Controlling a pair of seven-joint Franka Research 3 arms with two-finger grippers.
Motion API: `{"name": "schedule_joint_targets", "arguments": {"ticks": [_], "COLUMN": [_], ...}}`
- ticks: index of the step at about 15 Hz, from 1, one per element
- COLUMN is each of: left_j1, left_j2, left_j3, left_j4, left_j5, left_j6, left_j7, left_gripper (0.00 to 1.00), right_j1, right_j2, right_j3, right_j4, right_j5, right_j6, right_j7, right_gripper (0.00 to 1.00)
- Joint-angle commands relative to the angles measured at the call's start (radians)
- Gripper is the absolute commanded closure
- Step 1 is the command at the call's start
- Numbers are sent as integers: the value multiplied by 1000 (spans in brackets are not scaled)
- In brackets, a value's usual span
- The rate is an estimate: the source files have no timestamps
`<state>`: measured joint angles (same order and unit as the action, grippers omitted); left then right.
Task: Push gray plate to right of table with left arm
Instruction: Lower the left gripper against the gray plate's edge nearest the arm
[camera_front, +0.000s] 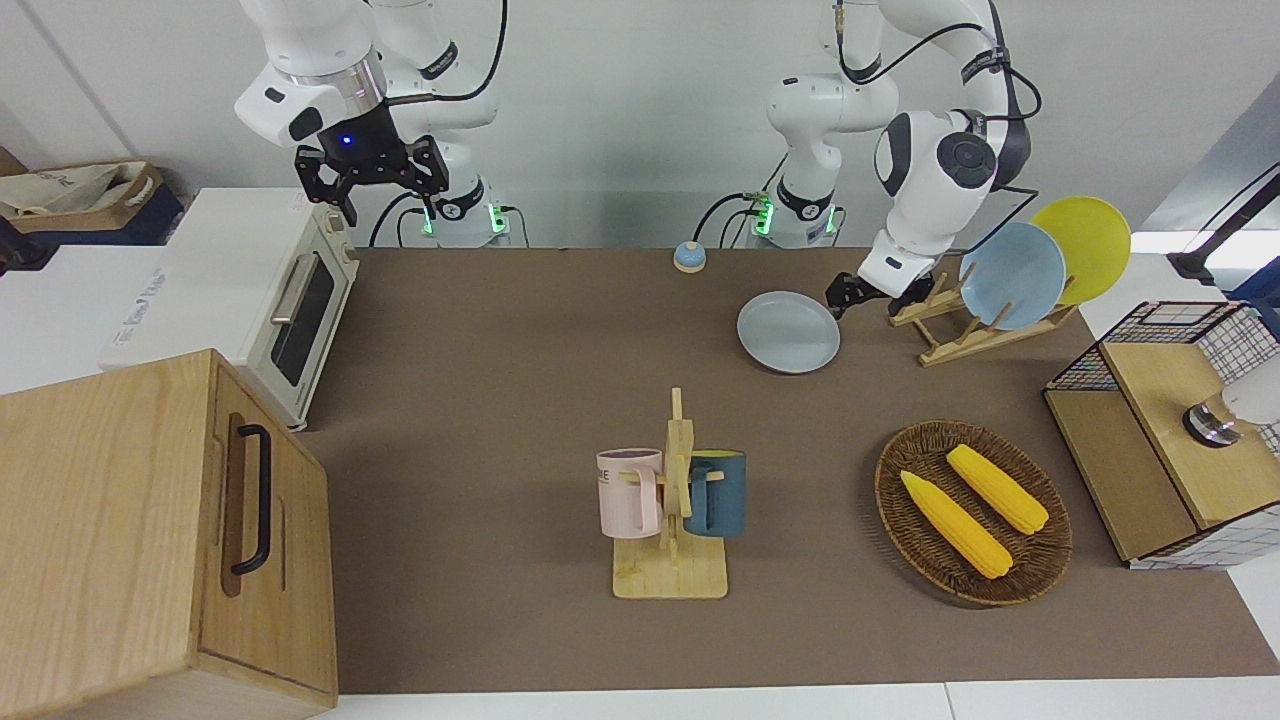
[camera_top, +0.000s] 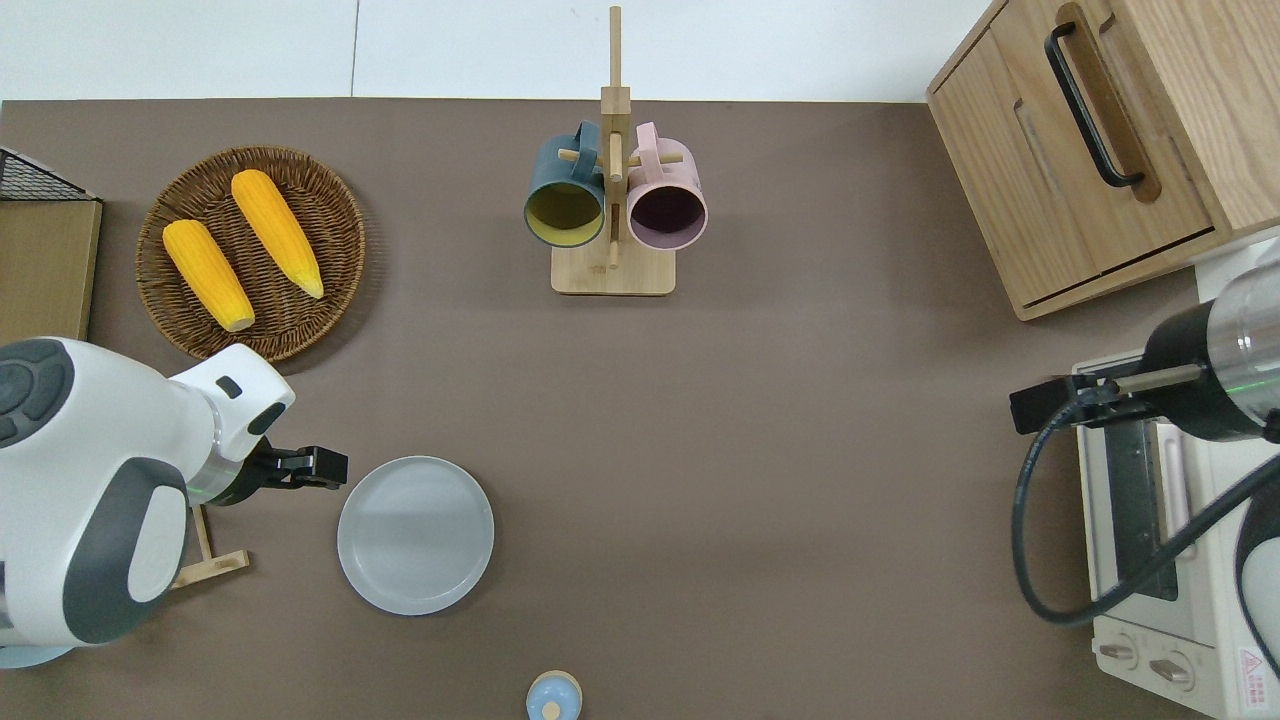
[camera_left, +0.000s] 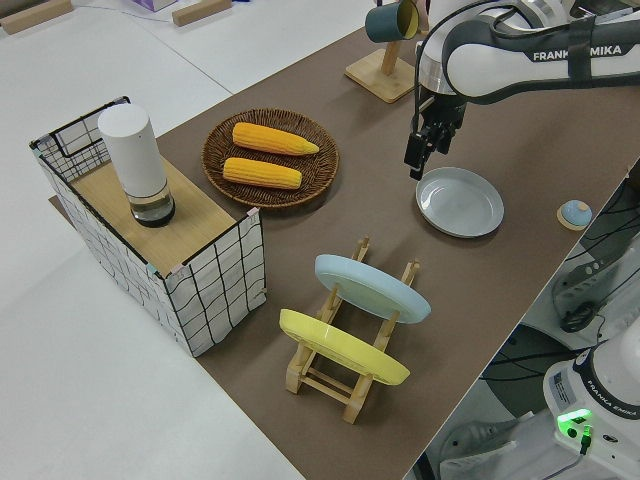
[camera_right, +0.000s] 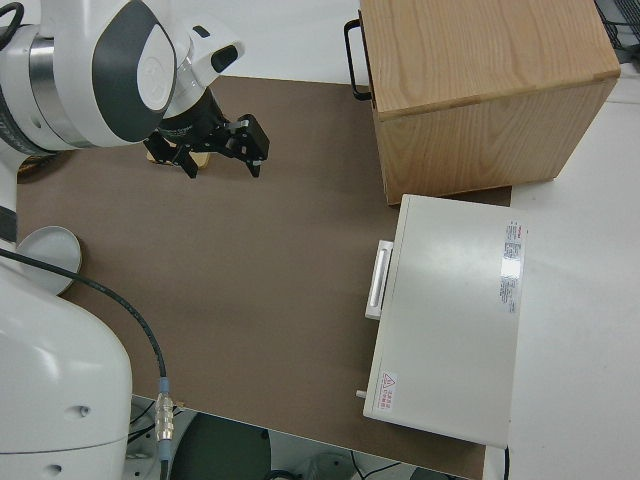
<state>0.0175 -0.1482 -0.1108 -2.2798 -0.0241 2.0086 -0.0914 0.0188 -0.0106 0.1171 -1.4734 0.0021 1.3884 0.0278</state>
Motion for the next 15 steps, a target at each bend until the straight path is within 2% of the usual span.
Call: {"name": "schedule_joint_targets", "arguments": {"ticks": [1,6,15], "left_j1": [-10,-11,-11], "left_j2": [-80,-85,-60], "left_j3": [0,-1,-7], "left_j4": [-168,-285,-369], "left_j5": [3,3,-2], "left_j6": [146,275,421], "left_j7": [-21,-21,-22], "left_gripper": [0,0,5], "right_j1": [-20,-20,-20], "right_j2": [-6,-6,-6], "right_j3": [15,15,15], "right_j4": [4,4,4], "right_j5": [10,10,10], "right_j6": [-12,-12,-12], "right_j7": [0,1,0], "right_gripper": [17,17,17]}}
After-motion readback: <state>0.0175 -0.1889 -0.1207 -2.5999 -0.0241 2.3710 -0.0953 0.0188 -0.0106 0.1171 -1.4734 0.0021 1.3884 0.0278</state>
